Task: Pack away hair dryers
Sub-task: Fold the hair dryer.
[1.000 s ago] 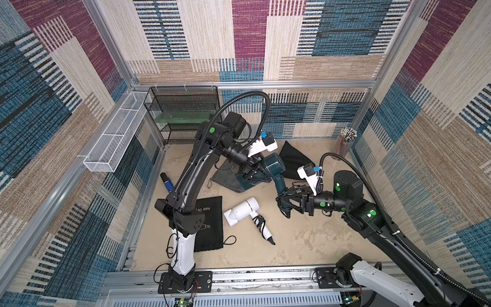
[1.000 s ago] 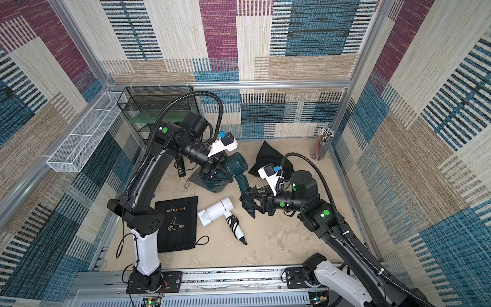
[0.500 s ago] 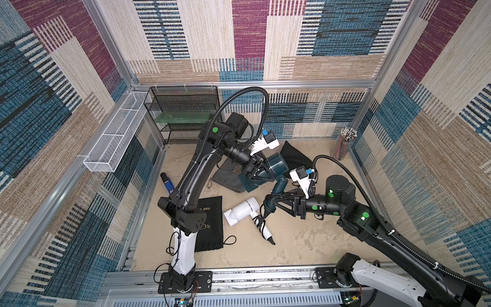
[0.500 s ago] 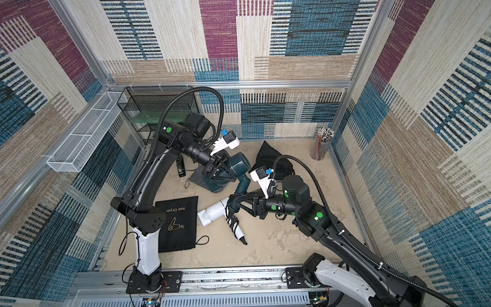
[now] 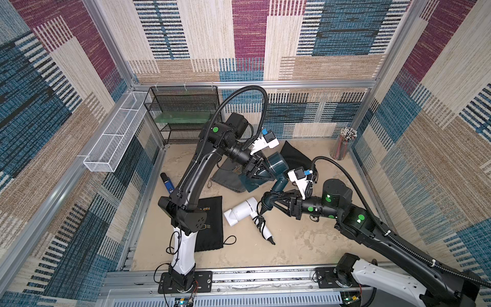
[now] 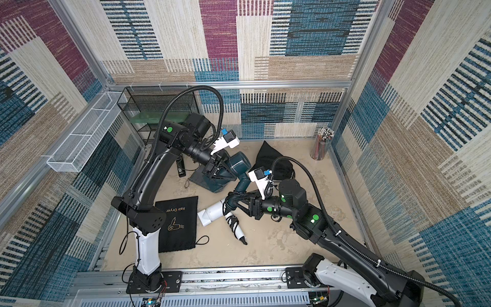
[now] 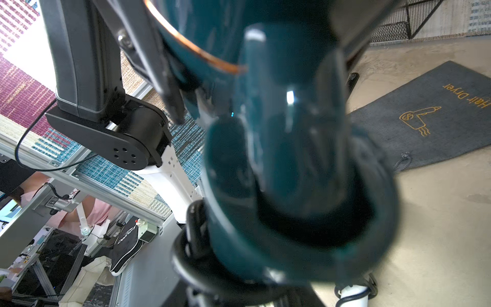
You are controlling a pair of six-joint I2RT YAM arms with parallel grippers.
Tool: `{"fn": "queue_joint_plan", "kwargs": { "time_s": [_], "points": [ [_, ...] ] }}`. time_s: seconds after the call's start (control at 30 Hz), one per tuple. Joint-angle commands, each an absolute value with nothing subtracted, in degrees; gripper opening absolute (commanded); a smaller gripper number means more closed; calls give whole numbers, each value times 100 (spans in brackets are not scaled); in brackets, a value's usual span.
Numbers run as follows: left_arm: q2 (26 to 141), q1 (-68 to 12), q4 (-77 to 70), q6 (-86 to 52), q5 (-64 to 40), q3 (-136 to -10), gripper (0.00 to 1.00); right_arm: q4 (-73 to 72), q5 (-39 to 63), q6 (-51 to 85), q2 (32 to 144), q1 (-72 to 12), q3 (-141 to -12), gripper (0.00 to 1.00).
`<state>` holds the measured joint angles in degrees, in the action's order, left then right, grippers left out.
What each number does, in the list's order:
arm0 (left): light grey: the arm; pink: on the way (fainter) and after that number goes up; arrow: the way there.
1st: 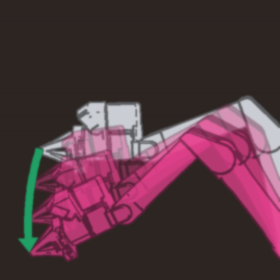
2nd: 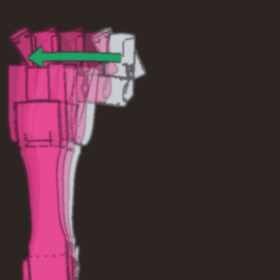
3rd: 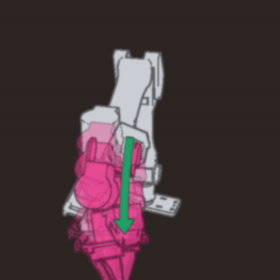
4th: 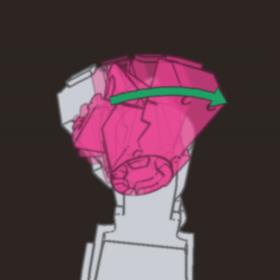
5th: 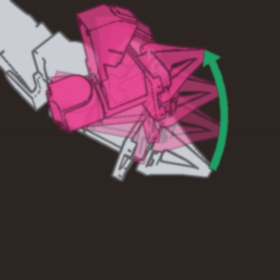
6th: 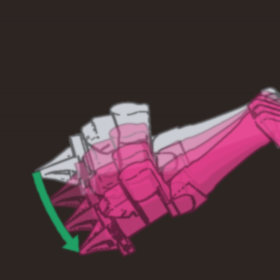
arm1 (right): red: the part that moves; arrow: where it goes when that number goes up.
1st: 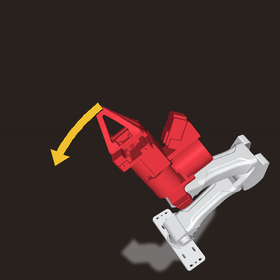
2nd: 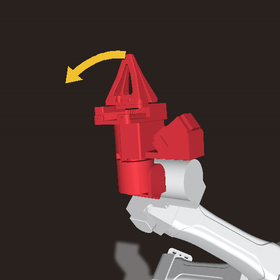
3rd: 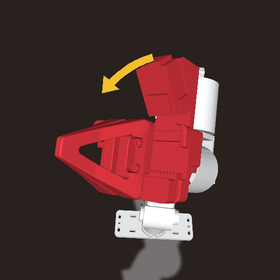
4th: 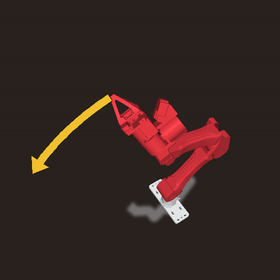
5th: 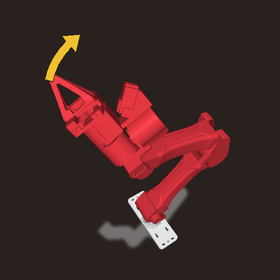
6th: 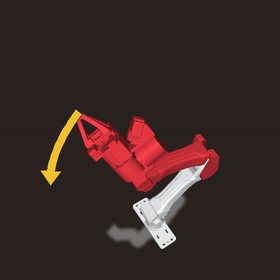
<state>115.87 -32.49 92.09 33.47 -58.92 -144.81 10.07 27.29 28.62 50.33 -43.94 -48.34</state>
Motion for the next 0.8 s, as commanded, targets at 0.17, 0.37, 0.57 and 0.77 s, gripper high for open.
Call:
{"fn": "queue_joint_plan", "kwargs": {
  "time_s": [0.17, 0.37, 0.57, 0.77],
  "points": [
    [11542, -3384, 8993, 2853, -6211, -14318, 0, -2197, 2132, 2860, 4946, -4482, -4721, 14],
    [11403, -3410, 8790, 2786, -6187, -14004, 0, -2684, 1982, 2918, 5053, -4530, -4793, 14],
    [11138, -3419, 8316, 2530, -6200, -13421, 0, -2956, 1882, 2961, 5088, -4570, -4819, 14],
    [11005, -3444, 7990, 2313, -6276, -13025, 0, -3018, 1765, 2974, 5012, -4606, -4756, 15]
  ]
}}
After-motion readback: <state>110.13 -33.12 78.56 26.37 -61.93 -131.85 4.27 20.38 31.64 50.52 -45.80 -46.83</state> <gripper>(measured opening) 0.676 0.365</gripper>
